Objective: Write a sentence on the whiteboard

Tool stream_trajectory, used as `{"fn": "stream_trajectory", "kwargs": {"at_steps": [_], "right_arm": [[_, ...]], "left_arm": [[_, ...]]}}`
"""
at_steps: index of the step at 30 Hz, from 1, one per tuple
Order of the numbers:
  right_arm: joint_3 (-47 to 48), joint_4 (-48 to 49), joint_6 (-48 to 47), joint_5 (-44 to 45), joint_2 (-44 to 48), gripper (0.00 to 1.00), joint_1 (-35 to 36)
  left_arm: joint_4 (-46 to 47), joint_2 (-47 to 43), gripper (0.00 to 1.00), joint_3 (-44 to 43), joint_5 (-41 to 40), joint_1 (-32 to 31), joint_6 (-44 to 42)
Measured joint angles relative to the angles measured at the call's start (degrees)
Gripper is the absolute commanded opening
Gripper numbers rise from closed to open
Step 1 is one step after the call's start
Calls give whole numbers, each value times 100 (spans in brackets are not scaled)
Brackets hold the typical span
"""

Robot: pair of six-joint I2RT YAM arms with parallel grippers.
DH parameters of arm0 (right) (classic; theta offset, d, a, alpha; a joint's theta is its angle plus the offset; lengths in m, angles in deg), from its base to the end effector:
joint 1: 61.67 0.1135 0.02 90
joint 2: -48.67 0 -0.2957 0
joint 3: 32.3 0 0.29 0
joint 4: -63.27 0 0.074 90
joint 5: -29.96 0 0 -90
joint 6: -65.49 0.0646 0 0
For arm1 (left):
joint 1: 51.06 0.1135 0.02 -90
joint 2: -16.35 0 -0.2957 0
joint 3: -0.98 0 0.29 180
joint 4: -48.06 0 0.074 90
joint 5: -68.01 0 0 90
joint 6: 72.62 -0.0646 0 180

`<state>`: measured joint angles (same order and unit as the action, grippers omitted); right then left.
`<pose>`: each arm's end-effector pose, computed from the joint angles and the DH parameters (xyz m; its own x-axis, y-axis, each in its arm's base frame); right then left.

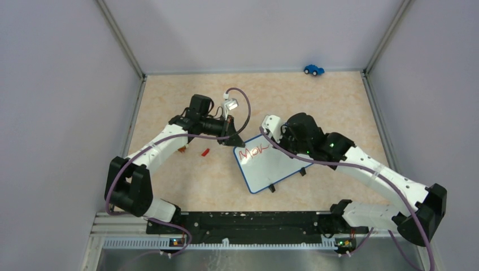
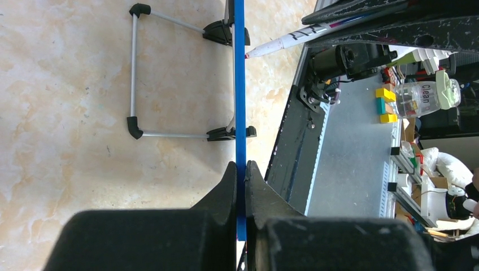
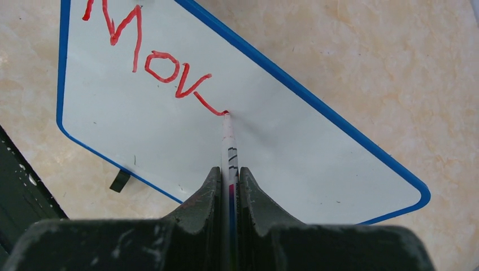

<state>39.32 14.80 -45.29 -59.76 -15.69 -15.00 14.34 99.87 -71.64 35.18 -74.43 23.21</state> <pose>0.1951 0.2064 0.3254 -0.1655 -0.6925 -0.7022 -0.8381 0.4740 -0.2699 0.2988 -0.1883 0.2759 -0.7191 0.2507 -0.6481 0.6946 0.2874 -0.6595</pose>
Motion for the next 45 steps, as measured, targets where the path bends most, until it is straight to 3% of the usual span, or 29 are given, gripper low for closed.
{"fn": "stream_trajectory", "kwargs": {"at_steps": [45], "right_arm": [[28,-166,-24,-509,-199,0,9]], "left_arm": [[-4,0,0,4,17,0,-4]]}}
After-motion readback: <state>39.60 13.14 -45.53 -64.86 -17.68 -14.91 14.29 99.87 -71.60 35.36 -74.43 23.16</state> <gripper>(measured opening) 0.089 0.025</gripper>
